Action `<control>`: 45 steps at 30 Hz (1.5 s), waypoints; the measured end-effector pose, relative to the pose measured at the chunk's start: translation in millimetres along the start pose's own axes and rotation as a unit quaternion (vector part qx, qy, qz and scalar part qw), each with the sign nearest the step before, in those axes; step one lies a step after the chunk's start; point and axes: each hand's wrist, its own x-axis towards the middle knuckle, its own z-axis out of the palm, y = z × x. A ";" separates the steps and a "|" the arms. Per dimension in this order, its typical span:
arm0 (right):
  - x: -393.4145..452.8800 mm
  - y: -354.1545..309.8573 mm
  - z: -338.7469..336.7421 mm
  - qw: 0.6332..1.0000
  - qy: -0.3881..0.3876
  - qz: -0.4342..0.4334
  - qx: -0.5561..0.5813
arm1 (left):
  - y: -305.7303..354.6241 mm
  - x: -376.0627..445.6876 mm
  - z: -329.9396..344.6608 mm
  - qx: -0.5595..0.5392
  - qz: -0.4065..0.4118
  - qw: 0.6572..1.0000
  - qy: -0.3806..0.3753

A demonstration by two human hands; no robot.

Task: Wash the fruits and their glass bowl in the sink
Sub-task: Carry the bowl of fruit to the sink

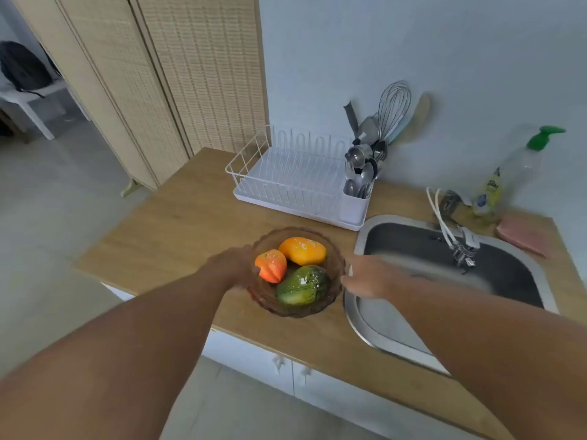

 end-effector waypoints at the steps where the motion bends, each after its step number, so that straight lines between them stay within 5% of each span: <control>1: 4.1 0.1 3.9 1.000 0.003 0.004 0.004 | -0.8 1.5 1.0 0.007 0.000 1.000 -0.003; 12: 30.4 0.1 24.1 0.998 0.008 0.050 0.034 | -13.2 15.0 20.9 -0.017 0.010 1.000 0.011; 19: 34.8 4.4 43.5 0.967 0.046 0.055 0.245 | -11.2 17.2 23.2 -0.074 0.024 0.997 0.026; 24: 23.4 10.1 44.2 0.961 0.109 0.064 0.247 | 3.9 11.2 20.1 -0.109 0.017 0.994 0.027; 45: -84.5 233.3 50.7 0.895 0.138 0.200 0.374 | 251.1 -12.9 44.9 -0.037 0.141 0.988 -0.047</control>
